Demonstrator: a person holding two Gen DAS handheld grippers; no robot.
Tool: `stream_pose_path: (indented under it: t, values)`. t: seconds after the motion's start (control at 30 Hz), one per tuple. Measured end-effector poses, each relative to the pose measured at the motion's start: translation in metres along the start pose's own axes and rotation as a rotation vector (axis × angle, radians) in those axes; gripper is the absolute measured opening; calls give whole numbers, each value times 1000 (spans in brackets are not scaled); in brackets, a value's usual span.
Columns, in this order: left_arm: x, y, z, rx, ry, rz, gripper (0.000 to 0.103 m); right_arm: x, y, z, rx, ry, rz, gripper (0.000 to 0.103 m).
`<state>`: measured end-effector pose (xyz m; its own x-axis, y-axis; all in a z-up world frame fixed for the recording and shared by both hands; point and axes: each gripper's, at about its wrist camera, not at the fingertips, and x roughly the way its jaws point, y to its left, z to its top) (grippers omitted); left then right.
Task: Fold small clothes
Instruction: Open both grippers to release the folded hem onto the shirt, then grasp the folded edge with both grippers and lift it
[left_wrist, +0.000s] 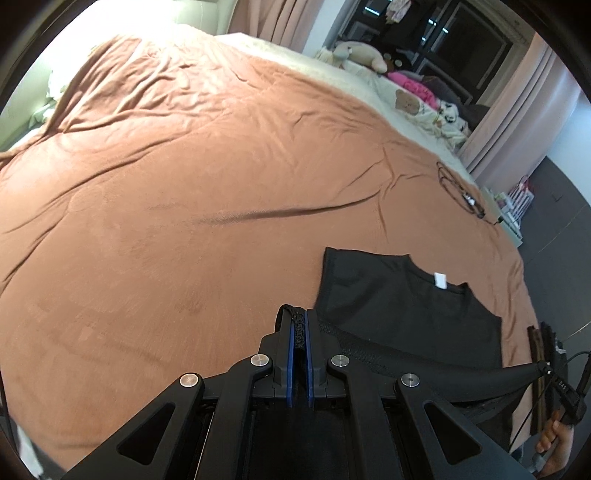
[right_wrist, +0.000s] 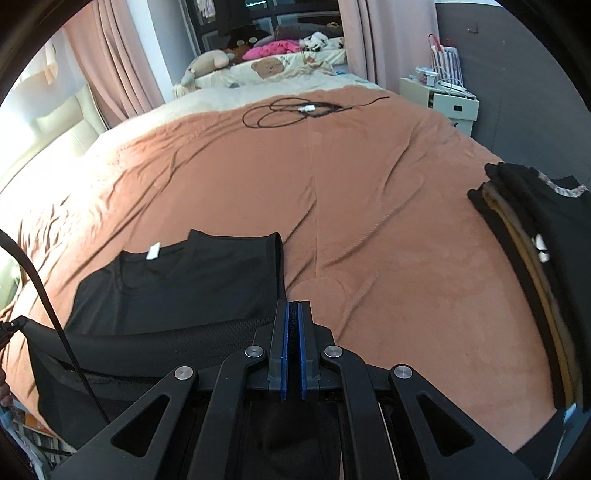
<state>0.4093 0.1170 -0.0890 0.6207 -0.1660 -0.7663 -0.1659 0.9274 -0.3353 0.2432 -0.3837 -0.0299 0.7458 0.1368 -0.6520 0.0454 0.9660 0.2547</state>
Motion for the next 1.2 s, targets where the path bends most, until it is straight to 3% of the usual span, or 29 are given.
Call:
stream_pose_path:
  t: [0.17,0.23,0.27,0.3,0.37,0.4,0.43,0.77,0.93,1.07,1.2]
  values:
    - [37,0,10,9,68,2,5,29,-3,9,11,23,-9,1]
    - [50,0,13,22,93,15,11,38,-5,11,21,43,-12,3]
    - [56,0,13,36,110,22,22,42,-6,12,17,53,-17,3]
    - [58,0,13,44,115,25,39,43,-6,13,10,57,-20,8]
    - [58,1,11,82,112,39,62,41,-6,16,-9,49,-21,38]
    - [56,0,11,100,104,45,71,37,-6,15,-28,33,-22,68]
    - [55,0,10,121,99,52,73,36,-5,14,-43,21,-26,77]
    - [52,-2,-11,346,201,106,74,31,-6,-3,-229,118,39,77]
    - [60,0,-21,392,261,151,73,33,1,-15,-318,172,64,77]
    - [72,-1,-25,422,308,164,66,43,9,-15,-384,210,38,77]
    - [82,-4,-25,450,313,175,66,61,14,-16,-440,228,-29,77]
